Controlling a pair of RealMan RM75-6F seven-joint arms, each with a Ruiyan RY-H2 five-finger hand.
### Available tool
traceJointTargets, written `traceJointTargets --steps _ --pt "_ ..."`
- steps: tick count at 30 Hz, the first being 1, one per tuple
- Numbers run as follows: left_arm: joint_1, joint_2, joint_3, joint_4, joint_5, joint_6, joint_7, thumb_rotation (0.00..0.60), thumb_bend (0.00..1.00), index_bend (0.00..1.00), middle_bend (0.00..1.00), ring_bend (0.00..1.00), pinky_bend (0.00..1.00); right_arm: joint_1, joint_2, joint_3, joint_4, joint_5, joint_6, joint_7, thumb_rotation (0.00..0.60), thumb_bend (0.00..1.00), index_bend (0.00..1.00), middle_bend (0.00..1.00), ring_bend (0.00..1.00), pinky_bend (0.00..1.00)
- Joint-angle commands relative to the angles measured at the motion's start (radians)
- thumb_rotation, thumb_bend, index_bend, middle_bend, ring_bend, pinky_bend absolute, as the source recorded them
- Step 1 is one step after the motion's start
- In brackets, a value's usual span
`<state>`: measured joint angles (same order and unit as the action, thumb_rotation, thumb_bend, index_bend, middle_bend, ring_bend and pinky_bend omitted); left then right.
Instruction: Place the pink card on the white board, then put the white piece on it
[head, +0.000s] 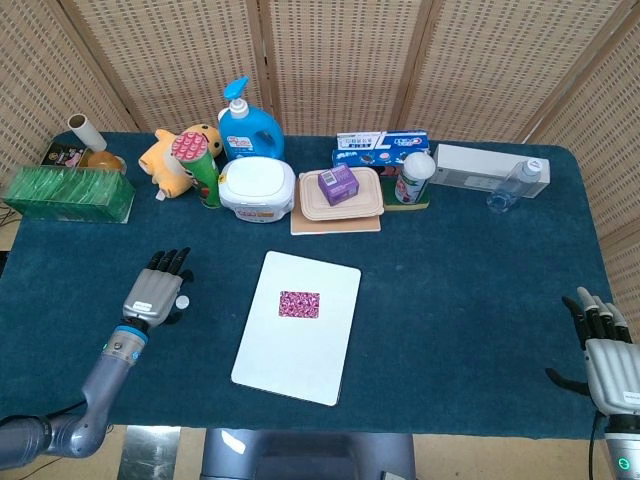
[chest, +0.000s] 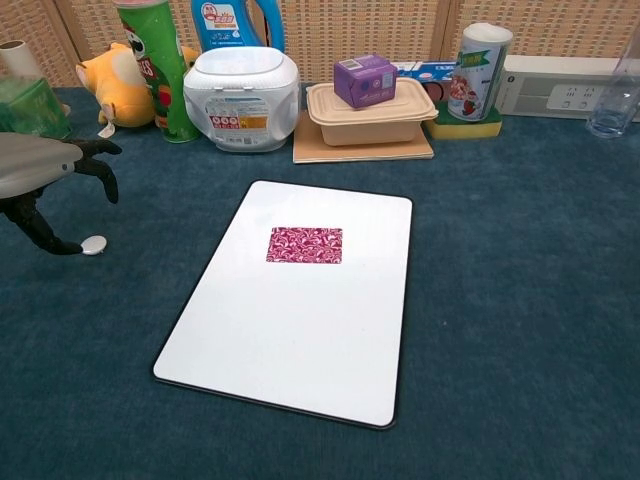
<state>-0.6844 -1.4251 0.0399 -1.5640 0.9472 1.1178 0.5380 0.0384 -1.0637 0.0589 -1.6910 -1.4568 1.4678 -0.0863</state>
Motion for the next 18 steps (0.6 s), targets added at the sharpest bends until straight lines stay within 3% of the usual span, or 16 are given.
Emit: traceJointTargets --steps 1,18 --pt "0.009 -0.015 -0.008 0.025 -0.003 -0.016 -0.016 0.600 0.18 0.33 0.00 0.00 0.06 -0.001 0.001 0.000 0.000 0.000 0.001 0.001 0.600 0.00 0.07 0.00 0.00 0.00" --pt "0.047 -0.067 -0.029 0.103 0.004 -0.047 -0.026 0.600 0.22 0.35 0.00 0.00 0.06 0.000 0.002 0.000 0.001 0.002 -0.001 0.009 0.600 0.00 0.07 0.00 0.00 0.00"
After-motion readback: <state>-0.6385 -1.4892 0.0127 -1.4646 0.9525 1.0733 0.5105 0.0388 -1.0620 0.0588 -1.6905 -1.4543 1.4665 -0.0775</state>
